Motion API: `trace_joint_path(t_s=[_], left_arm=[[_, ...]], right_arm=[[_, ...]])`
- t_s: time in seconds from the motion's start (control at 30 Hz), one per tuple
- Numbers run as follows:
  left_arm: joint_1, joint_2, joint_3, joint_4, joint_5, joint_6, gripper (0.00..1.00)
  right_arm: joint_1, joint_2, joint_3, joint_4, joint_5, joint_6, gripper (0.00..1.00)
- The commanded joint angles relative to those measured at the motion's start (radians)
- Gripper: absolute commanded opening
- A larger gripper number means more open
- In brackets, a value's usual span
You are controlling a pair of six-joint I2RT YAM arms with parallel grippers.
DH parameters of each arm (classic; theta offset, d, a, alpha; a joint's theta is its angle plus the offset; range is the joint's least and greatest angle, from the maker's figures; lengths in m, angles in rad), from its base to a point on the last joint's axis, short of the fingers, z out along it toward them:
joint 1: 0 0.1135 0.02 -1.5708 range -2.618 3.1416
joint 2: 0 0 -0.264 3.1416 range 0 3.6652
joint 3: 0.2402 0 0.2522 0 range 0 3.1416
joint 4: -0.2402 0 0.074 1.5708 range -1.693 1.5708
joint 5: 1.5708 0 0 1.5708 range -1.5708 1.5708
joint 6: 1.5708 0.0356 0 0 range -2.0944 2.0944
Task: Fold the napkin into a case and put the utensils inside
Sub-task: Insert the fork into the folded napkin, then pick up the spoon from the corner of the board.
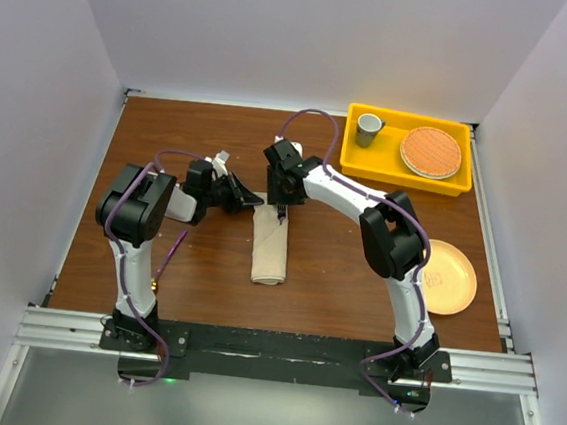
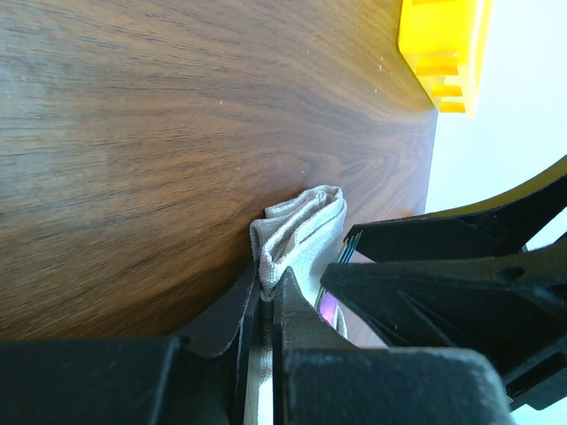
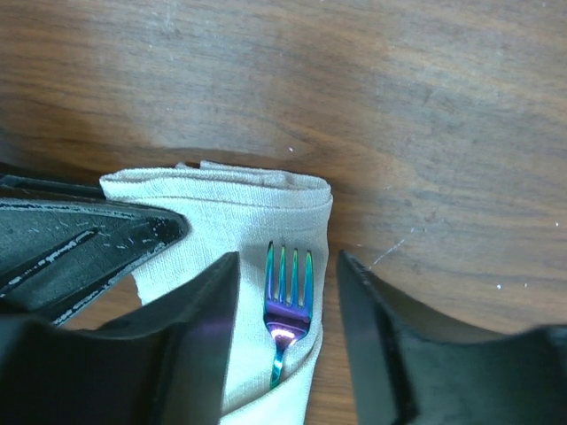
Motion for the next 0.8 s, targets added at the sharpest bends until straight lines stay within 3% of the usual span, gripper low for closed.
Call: trace_joint_path(t_s=[0.0,0.17,0.23,0.4,0.5,0.53,0.6,0.63,0.7,0.73,0.77], left_arm=[[0.009,-0.022,0.021,0.011,-0.034,0.005,0.13],[0.012,-0.097,0.047,-0.041,-0.026,0.04,0.38],[0.019,-0.162,0.059,-0.082,-0.023,0.074,0.48],[0.153,-0.347,0.081,-0.293,0.035,0.238,0.6],[0.31,-0.462,0.134,-0.581,0.137,0.533,0.65],[0.403,-0.484,0.148,-0.757,0.189,0.735,0.66],[0.5,-0.532,0.22,-0.975,0.276,0.97,0.73],[0.604,-0.539,0.243,-1.075,0.302,1.182,0.74],[0.707,-0.524,0.314,-1.357,0.397,1.383,0.74],[0.783,-0.507,0.344,-1.466,0.421,1.612,0.74],[0.808,-0.46,0.411,-1.704,0.443,1.739,0.75]], right_arm=[[0.003,-0.069,0.054,-0.037,0.003,0.009,0.56],[0.001,-0.096,0.114,-0.046,0.006,-0.047,0.63],[0.001,-0.11,0.144,-0.042,0.007,-0.08,0.7],[0.001,-0.194,0.128,0.044,-0.015,-0.238,0.87],[0.001,-0.231,0.111,0.056,-0.092,-0.342,0.94],[0.001,-0.24,0.099,0.079,-0.173,-0.406,0.95],[0.003,-0.28,0.043,0.119,-0.282,-0.489,0.97],[0.003,-0.291,0.017,0.163,-0.393,-0.614,0.97],[0.006,-0.305,-0.032,0.188,-0.673,-0.743,0.98],[0.01,-0.296,-0.038,0.196,-0.759,-0.855,0.98],[0.021,-0.284,-0.02,0.185,-0.87,-0.911,0.98]])
